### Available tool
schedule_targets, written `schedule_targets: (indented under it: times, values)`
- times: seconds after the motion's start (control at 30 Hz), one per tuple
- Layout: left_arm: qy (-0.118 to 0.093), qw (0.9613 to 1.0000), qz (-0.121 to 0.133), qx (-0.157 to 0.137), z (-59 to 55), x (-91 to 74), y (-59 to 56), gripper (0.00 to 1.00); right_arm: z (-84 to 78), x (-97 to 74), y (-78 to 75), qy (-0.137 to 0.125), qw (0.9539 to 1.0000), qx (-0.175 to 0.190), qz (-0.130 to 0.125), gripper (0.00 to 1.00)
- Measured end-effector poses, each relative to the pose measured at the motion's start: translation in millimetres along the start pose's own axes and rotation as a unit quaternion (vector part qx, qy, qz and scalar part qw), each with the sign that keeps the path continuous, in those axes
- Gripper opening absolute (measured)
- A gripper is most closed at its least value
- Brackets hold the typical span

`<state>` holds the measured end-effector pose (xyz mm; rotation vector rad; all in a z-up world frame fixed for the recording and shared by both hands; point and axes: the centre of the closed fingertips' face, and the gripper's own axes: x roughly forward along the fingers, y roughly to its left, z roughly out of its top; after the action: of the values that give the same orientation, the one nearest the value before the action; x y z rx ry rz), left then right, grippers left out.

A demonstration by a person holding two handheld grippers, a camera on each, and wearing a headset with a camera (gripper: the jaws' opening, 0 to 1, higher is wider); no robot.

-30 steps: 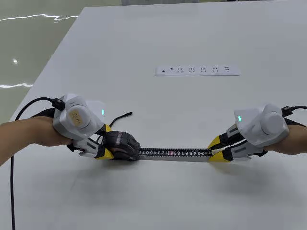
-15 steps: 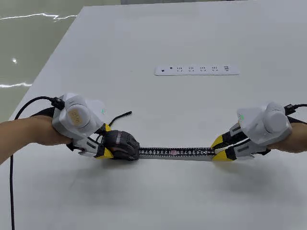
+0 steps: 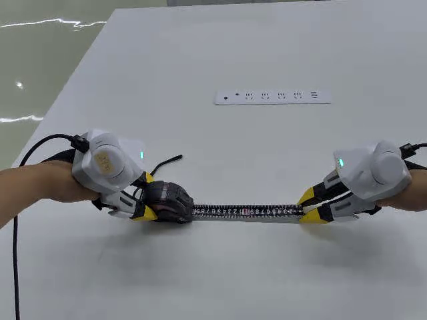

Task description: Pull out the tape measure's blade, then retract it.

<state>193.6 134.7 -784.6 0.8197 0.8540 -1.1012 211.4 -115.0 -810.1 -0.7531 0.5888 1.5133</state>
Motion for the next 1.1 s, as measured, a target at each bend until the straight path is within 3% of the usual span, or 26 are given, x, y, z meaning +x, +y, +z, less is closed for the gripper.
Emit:
schedule_targets:
  times: [0.23, 0.37, 0.7, 0.83, 1.1]
  values:
    - [0.000, 1.0000, 0.000, 0.000, -5.8, 2.5, 4.1, 0.27, -2.8, -2.3, -0.5, 0.003, 1.0000, 0.000, 0.001, 0.11]
    - [0.001, 1.0000, -0.001, 0.000, -0.3, 0.2, 0.1, 0.27, -2.9, -4.3, 1.2, 0.005, 1.0000, 0.000, 0.001, 0.11]
    - [0.001, 1.0000, -0.001, -0.001, -4.0, 2.5, 4.6, 0.27, -8.2, -7.4, -1.9, 0.009, 1.0000, 0.000, 0.001, 0.11]
    - [0.002, 1.0000, -0.001, 0.000, 3.4, -0.3, -0.9, 0.27, -9.8, -8.9, -1.2, 0.011, 0.9999, 0.001, 0.000, 0.11]
    - [0.001, 1.0000, -0.001, -0.001, -1.9, 2.0, 2.1, 0.27, -13.4, -11.5, -1.8, 0.016, 0.9999, -0.002, -0.003, 0.11]
